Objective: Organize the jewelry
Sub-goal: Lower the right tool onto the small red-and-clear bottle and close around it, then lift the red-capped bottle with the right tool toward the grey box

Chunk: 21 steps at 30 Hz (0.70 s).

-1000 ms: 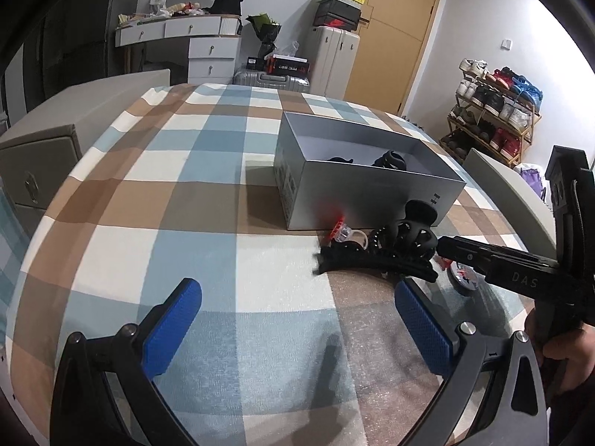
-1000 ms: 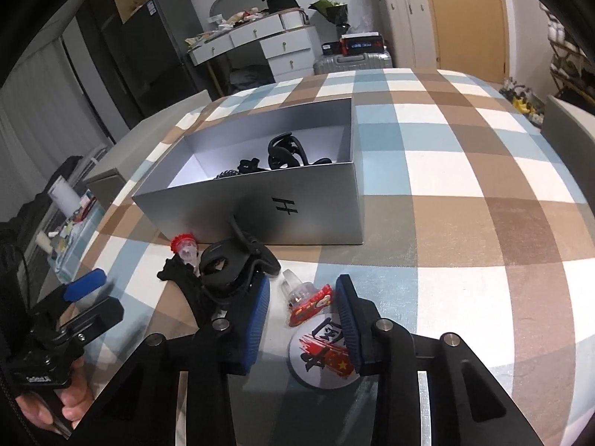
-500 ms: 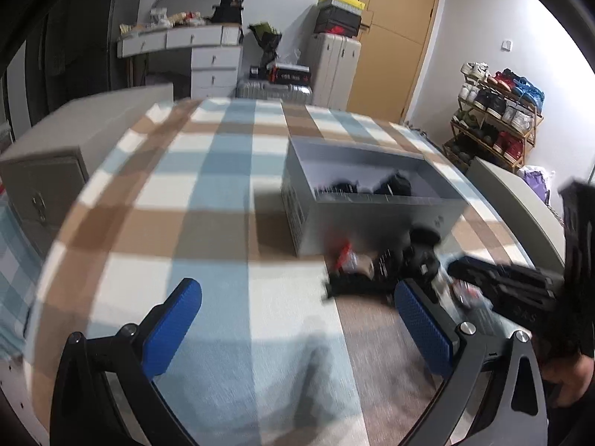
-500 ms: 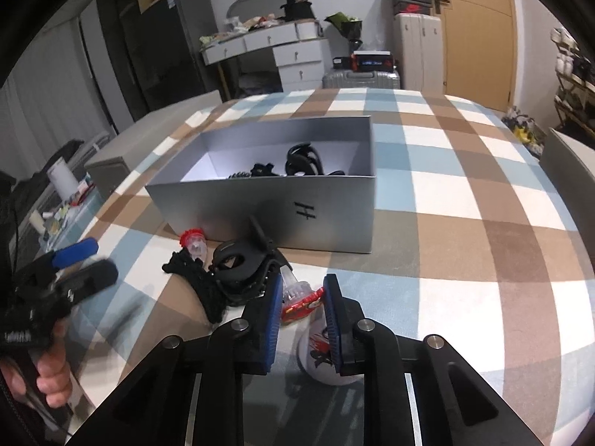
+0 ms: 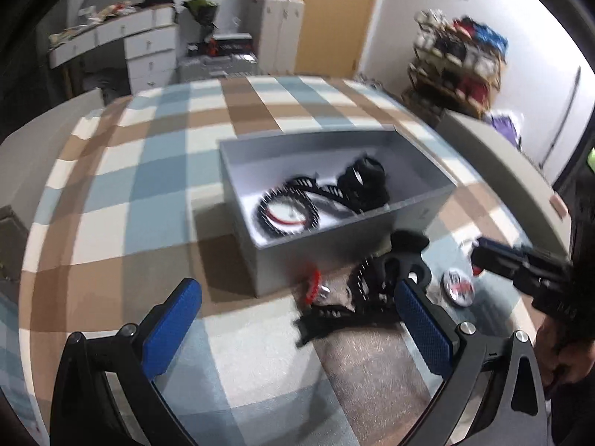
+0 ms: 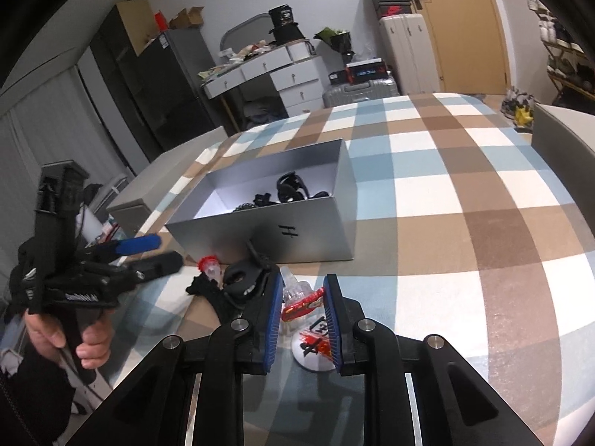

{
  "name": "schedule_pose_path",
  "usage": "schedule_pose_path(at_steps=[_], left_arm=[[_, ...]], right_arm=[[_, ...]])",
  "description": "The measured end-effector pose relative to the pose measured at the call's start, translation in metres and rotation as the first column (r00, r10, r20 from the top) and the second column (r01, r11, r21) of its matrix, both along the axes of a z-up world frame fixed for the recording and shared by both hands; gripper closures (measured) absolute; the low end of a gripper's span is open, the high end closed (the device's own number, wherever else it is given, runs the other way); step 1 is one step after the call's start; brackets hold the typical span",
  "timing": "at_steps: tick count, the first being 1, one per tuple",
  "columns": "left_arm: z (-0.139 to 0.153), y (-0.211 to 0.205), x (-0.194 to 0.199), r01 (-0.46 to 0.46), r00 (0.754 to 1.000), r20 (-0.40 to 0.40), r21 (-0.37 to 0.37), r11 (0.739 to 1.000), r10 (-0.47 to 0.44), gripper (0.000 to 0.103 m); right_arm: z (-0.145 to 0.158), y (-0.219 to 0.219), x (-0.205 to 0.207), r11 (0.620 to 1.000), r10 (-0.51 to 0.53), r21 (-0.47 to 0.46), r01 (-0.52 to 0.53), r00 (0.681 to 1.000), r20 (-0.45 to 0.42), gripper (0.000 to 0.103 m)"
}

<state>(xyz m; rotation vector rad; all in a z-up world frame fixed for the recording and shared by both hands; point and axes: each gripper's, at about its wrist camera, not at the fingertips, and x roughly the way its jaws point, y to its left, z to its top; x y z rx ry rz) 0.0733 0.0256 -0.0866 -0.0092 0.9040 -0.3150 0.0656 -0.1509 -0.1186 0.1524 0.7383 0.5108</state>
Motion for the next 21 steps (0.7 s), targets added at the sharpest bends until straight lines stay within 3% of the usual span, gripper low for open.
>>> schedule_pose_path(at_steps=[2, 5, 7, 10, 14, 16, 18, 21], left_arm=[[-0.002, -0.001, 0.002, 0.019, 1.000, -0.022, 0.007, 1.000, -0.019, 0.002], [-0.001, 0.001, 0.008, 0.054, 0.997, -0.055, -0.070, 0.996, -0.058, 0.002], [-0.001, -0.003, 0.011, 0.057, 0.996, -0.072, -0.067, 0.996, -0.061, 0.003], [-0.004, -0.008, 0.017, 0.045, 0.994, -0.102, -0.012, 0.999, -0.046, 0.027], [-0.007, -0.006, 0.017, 0.032, 0.991, -0.129, -0.054, 0.998, -0.038, 0.032], [-0.007, -0.008, 0.015, 0.036, 0.990, -0.135, -0.038, 0.999, -0.041, 0.043], [-0.008, -0.011, 0.015, 0.046, 0.988, -0.146, -0.019, 0.999, -0.049, 0.066], [-0.010, -0.012, 0.014, 0.062, 0.983, -0.171, -0.026, 0.998, -0.066, 0.071]], right_arm=[[-0.002, 0.000, 0.001, 1.000, 0.005, 0.012, -0.005, 1.000, -0.012, 0.081], [-0.005, 0.001, 0.003, 0.999, 0.015, 0.042, -0.014, 0.999, -0.035, 0.081], [-0.005, 0.001, 0.002, 0.999, 0.016, 0.043, -0.014, 0.999, -0.029, 0.081], [-0.005, 0.001, 0.001, 0.999, 0.017, 0.052, -0.016, 1.000, -0.024, 0.080], [-0.006, 0.002, 0.000, 0.999, 0.022, 0.044, -0.020, 0.999, -0.026, 0.080], [-0.006, 0.004, -0.001, 0.999, 0.029, 0.044, -0.027, 0.999, -0.025, 0.080], [-0.006, 0.005, -0.002, 0.999, 0.034, 0.043, -0.033, 0.999, -0.024, 0.080], [-0.004, 0.007, -0.003, 0.998, 0.041, 0.047, -0.040, 0.999, -0.018, 0.080]])
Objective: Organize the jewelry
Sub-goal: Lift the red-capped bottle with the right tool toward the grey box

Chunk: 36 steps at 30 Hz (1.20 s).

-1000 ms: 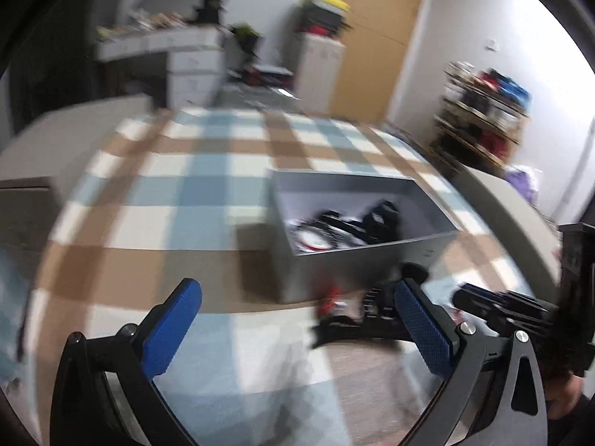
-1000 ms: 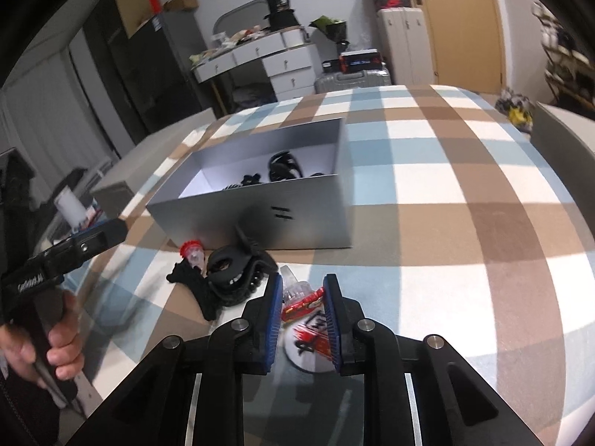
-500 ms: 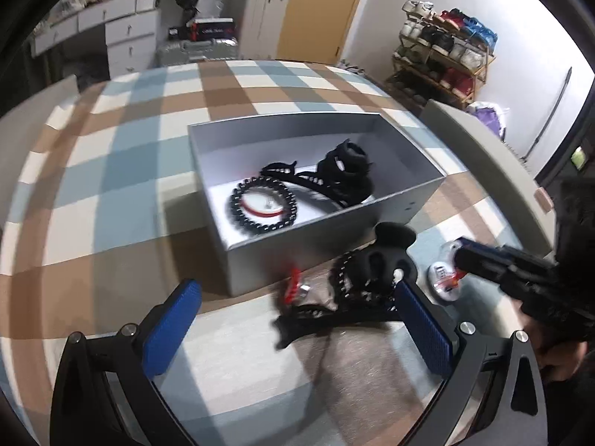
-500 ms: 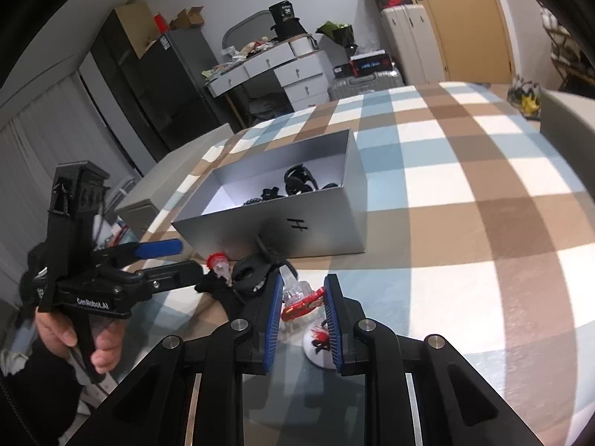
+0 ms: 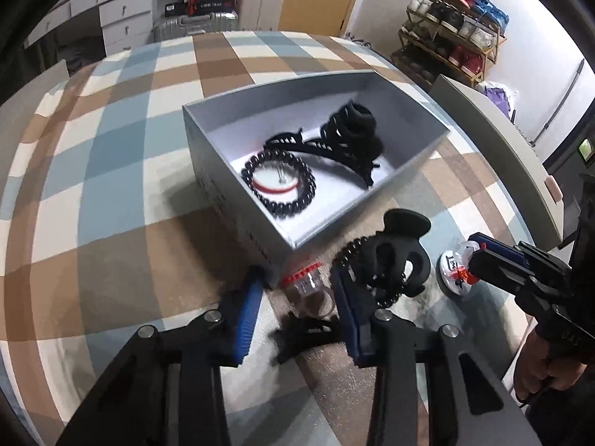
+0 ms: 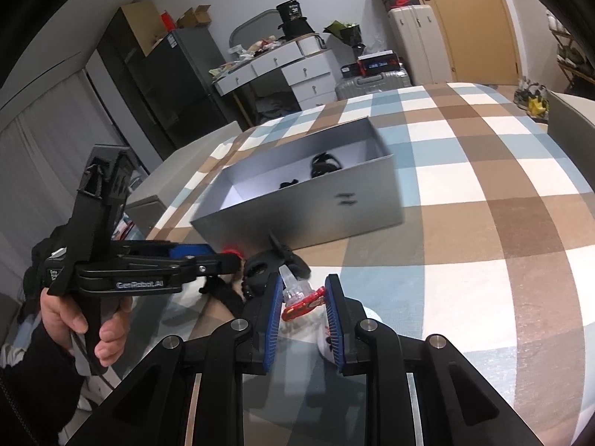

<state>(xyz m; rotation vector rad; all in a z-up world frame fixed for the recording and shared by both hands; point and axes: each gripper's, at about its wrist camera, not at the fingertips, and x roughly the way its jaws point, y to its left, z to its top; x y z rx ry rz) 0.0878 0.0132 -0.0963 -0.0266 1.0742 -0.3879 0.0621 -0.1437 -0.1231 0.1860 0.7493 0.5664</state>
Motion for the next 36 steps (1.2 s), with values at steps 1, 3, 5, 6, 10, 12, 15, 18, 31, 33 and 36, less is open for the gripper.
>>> schedule_pose_path(at_steps=[1, 3, 5, 6, 10, 12, 15, 18, 31, 33, 36], left_arm=[[0.000, -0.001, 0.000, 0.002, 1.000, 0.000, 0.005, 1.000, -0.002, 0.071], [0.001, -0.002, -0.002, 0.007, 1.000, 0.006, 0.016, 1.000, -0.008, 0.072], [0.001, -0.002, -0.003, 0.007, 1.000, 0.009, 0.017, 1.000, -0.007, 0.074], [0.001, -0.002, -0.003, 0.007, 1.000, 0.008, 0.017, 1.000, -0.007, 0.075], [0.000, -0.004, -0.006, 0.009, 1.000, -0.004, 0.028, 1.000, -0.009, 0.082], [-0.001, -0.006, -0.009, 0.008, 1.000, 0.005, 0.067, 0.998, -0.008, 0.084], [-0.002, -0.005, -0.010, 0.015, 1.000, 0.004, 0.073, 0.997, -0.015, 0.088], [0.000, -0.002, -0.012, 0.014, 1.000, 0.012, 0.077, 0.997, -0.015, 0.089], [0.003, -0.001, -0.021, 0.035, 0.998, 0.040, 0.081, 0.996, -0.038, 0.090], [0.005, 0.000, -0.021, 0.031, 0.998, 0.044, 0.082, 0.996, -0.035, 0.090], [0.008, -0.001, -0.021, 0.037, 0.998, 0.047, 0.094, 0.995, -0.041, 0.090]], right_arm=[[0.000, 0.000, 0.000, 1.000, 0.001, 0.000, -0.001, 1.000, 0.000, 0.080], [0.000, 0.000, -0.001, 1.000, 0.002, -0.001, -0.002, 1.000, 0.001, 0.080], [0.000, -0.001, -0.002, 1.000, -0.001, 0.000, 0.001, 1.000, 0.002, 0.079], [-0.001, -0.002, -0.002, 1.000, -0.003, 0.001, 0.003, 1.000, -0.002, 0.079], [-0.003, -0.005, -0.002, 1.000, -0.008, 0.008, 0.008, 1.000, -0.015, 0.079], [-0.003, -0.005, -0.002, 1.000, -0.009, 0.008, 0.009, 1.000, -0.013, 0.079], [-0.002, -0.003, -0.004, 1.000, -0.006, 0.004, 0.006, 1.000, -0.012, 0.079], [-0.002, -0.002, -0.004, 1.000, -0.004, 0.006, 0.004, 1.000, -0.013, 0.079], [-0.001, -0.007, -0.005, 0.999, -0.052, 0.015, 0.052, 0.999, -0.011, 0.079], [0.001, -0.003, -0.009, 0.998, -0.062, 0.012, 0.062, 0.998, 0.001, 0.079], [0.004, 0.006, -0.019, 0.997, -0.069, 0.037, 0.068, 0.997, 0.028, 0.079]])
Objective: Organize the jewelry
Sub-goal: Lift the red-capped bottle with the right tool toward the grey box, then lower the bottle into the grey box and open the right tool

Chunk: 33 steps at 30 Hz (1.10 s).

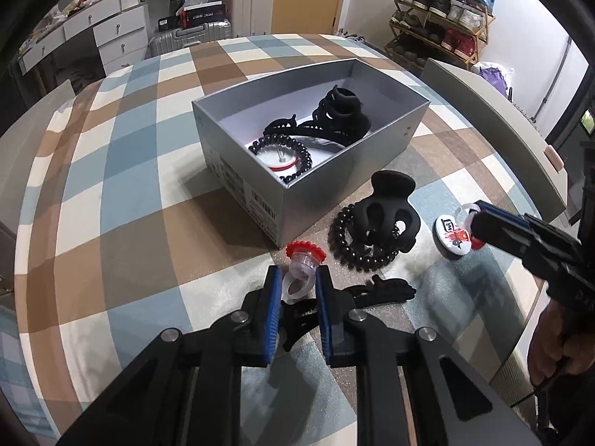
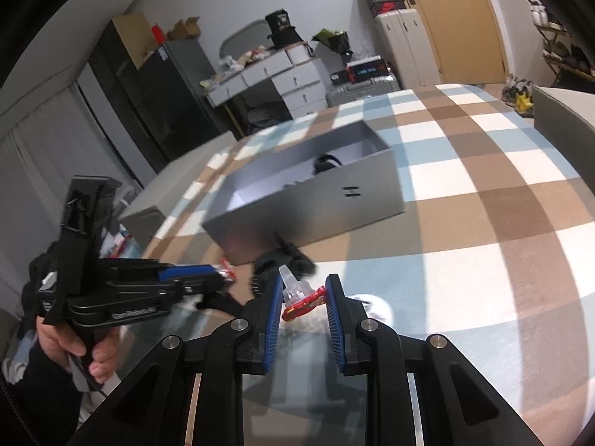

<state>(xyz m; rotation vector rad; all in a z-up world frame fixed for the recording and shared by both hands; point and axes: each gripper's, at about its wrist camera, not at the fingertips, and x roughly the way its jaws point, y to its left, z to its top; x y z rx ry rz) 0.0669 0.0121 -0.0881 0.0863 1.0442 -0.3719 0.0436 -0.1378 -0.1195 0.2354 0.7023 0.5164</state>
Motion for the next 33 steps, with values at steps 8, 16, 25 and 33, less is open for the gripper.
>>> schedule_pose_path(at_steps=[8, 16, 25, 33], left_arm=[[0.011, -0.009, -0.008, -0.002, 1.000, 0.025, 0.079, 0.997, 0.000, 0.090], [0.019, -0.014, -0.016, -0.025, 0.998, 0.052, 0.108, 0.994, 0.020, 0.090], [0.032, -0.010, -0.033, -0.058, 0.997, 0.065, 0.095, 0.994, 0.052, 0.090], [0.053, -0.007, -0.043, -0.077, 0.990, 0.123, 0.052, 0.996, 0.070, 0.090]], right_arm=[[-0.002, 0.014, -0.016, 1.000, 0.008, 0.017, -0.008, 1.000, 0.027, 0.081], [-0.001, 0.008, -0.026, 1.000, -0.009, 0.030, 0.006, 0.997, 0.078, 0.082], [0.000, 0.001, -0.029, 0.999, -0.016, 0.052, 0.011, 0.996, 0.085, 0.082], [0.008, -0.002, -0.030, 0.999, -0.024, 0.044, 0.019, 0.994, 0.109, 0.082]])
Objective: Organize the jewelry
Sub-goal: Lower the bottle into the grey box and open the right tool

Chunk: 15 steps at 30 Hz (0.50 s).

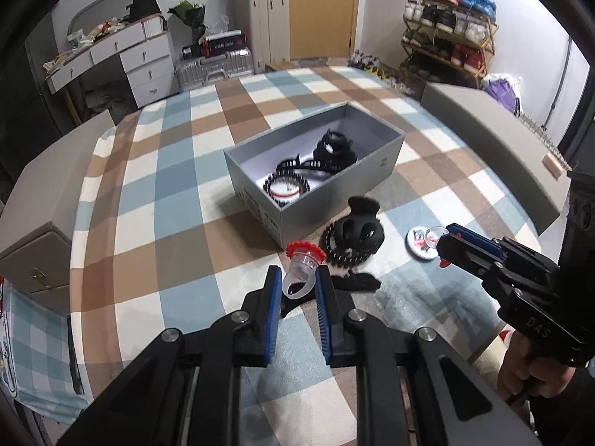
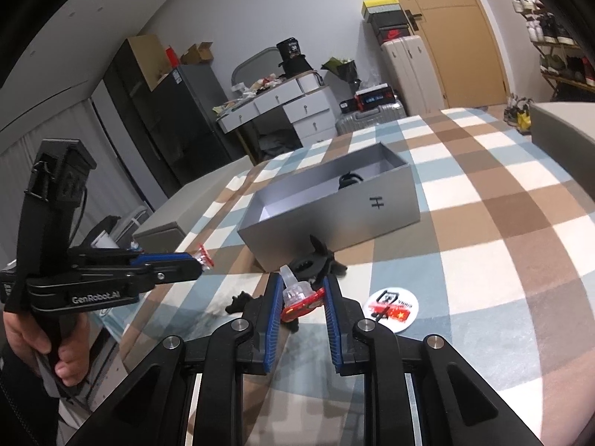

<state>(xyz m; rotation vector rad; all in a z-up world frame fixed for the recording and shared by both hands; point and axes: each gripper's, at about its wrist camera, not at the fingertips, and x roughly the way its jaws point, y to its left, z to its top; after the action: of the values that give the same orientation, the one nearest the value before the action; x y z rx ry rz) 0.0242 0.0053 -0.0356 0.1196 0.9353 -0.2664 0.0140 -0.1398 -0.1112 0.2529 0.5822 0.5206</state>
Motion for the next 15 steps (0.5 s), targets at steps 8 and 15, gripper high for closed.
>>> schedule_pose_path(at_steps=[8, 15], left_arm=[[0.016, 0.006, -0.001, -0.030, 0.997, 0.066, -0.058, 0.998, 0.034, 0.090], [0.029, 0.001, 0.024, 0.002, 0.993, 0.117, -0.081, 0.997, 0.007, 0.090]], right_arm=[[0.021, -0.016, 0.014, 0.999, 0.000, 0.038, -0.001, 1.000, 0.017, 0.082], [0.043, -0.010, 0.053, 0.994, 0.080, 0.069, -0.081, 0.997, 0.021, 0.082]])
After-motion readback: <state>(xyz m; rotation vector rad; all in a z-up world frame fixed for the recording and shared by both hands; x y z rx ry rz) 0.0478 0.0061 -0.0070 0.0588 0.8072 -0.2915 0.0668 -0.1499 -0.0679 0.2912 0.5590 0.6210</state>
